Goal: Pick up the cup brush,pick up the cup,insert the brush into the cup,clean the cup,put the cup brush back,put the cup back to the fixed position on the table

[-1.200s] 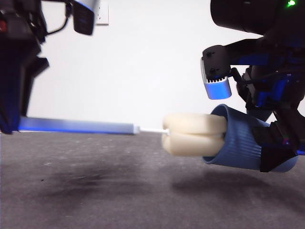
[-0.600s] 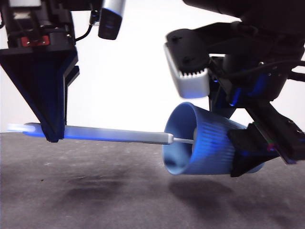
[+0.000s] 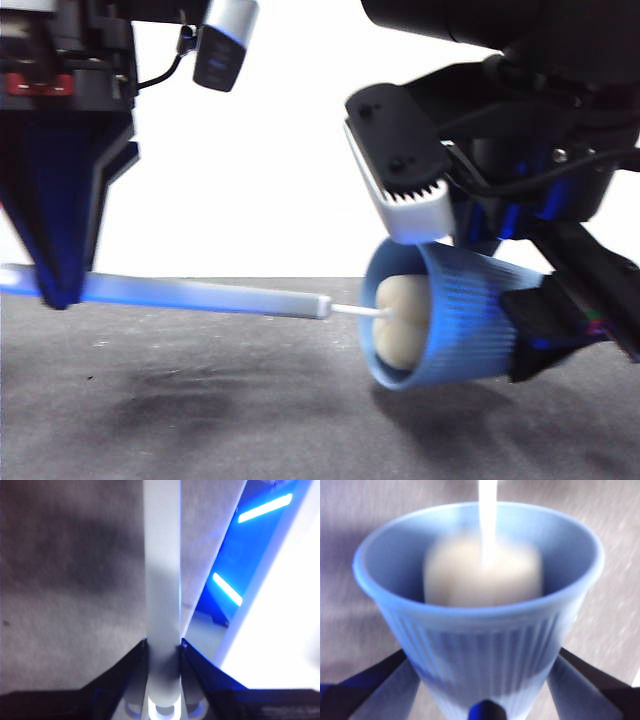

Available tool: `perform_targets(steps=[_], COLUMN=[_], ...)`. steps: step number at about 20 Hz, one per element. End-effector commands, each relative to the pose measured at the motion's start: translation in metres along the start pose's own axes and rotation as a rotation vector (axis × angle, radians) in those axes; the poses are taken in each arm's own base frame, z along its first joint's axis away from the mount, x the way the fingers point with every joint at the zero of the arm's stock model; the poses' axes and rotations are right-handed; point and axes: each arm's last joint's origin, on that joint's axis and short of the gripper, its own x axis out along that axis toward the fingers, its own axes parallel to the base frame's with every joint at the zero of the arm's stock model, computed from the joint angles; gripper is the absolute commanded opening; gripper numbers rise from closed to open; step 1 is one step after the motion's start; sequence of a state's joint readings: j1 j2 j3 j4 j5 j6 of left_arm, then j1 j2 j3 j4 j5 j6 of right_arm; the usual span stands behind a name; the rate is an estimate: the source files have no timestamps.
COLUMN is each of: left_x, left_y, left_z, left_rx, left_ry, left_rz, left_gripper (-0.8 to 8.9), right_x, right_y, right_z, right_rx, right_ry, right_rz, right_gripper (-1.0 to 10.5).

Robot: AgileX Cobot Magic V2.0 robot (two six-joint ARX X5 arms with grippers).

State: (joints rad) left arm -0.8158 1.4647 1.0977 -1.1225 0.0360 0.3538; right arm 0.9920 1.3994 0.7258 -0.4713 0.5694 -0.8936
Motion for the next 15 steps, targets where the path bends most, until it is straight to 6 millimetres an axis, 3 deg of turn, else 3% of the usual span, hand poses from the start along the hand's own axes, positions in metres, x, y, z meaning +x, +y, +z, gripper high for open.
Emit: perform_targets(steps=[1,15], left_x=[0.002,0.000], left_y=[0.003,0.005], left_z=[-0.004,-0.005], left_rx=[-0.034,-0.045], left_ry=[0.040,0.026], left_rz=[-0.004,-0.001], left_gripper=[-0.08,-0.08], right_x=[0.003,0.008], right_y=[-0.003,-0.007], right_z=[-0.004,-0.013], right_rx=[0.066,0.112], right_ry=[0.028,0.061], right_rz=[0.004,0.020], right_gripper=[-0.2,-0.2])
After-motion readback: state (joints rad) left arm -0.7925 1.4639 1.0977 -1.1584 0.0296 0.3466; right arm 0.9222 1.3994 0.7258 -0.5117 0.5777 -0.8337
